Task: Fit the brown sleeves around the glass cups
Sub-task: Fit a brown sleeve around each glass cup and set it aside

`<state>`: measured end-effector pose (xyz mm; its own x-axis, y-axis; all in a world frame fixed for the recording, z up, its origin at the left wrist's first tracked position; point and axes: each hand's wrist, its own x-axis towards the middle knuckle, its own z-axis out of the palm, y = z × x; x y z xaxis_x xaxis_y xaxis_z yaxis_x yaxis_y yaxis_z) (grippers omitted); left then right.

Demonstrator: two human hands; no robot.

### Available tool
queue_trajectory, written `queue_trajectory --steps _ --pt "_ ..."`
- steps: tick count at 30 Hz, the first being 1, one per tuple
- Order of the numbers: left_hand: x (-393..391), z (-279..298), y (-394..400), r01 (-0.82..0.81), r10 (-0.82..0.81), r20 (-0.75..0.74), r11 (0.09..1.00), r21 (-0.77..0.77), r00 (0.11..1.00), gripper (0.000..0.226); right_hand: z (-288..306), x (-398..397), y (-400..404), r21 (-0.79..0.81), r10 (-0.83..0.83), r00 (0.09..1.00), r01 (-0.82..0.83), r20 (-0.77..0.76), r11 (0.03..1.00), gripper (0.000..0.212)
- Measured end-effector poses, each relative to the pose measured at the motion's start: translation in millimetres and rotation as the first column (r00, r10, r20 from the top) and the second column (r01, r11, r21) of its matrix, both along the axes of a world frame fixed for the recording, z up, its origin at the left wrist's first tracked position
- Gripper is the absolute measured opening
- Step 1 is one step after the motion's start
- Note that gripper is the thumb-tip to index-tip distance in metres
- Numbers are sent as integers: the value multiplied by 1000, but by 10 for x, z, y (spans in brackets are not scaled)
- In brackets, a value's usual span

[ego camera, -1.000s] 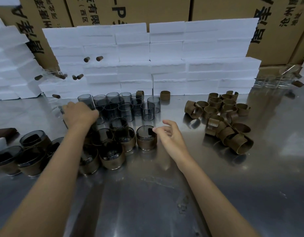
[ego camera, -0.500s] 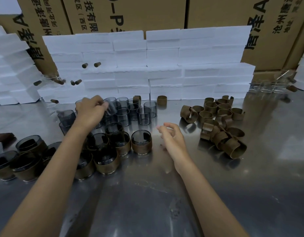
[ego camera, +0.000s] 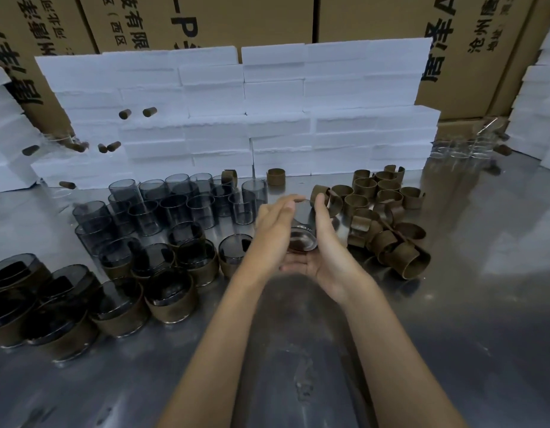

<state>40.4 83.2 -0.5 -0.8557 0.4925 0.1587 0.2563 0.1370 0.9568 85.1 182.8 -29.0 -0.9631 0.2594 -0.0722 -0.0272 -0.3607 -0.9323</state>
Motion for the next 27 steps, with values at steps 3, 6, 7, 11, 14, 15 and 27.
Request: queue_trajectory --steps 3,6,7,11,14,15,27 --pt "-31 -136 4 -79 78 -55 997 -15 995 40 -1 -44 -55 144 -229 972 221 43 965 58" --pt "-96 -222 -17 -54 55 -94 998 13 994 36 -50 -112 -26 230 -327 944 311 37 922 69" --pt "-121 -239 -31 -52 55 -109 998 33 993 31 -71 -124 -9 236 -345 938 327 38 915 68" --pt "-231 -309 -91 -163 177 -166 982 91 970 21 -154 -164 9 320 -416 908 383 39 866 56" --pt "-237 -305 -126 -235 249 -115 964 123 962 13 -171 -159 -17 376 -447 894 418 -9 827 47" --pt "-223 -286 -143 -236 248 -73 962 140 966 21 -165 -155 -21 375 -452 892 426 -20 823 46" --pt "-75 -310 -151 102 -102 131 995 6 986 70 -136 -119 -115 397 -150 989 138 -2 907 53"
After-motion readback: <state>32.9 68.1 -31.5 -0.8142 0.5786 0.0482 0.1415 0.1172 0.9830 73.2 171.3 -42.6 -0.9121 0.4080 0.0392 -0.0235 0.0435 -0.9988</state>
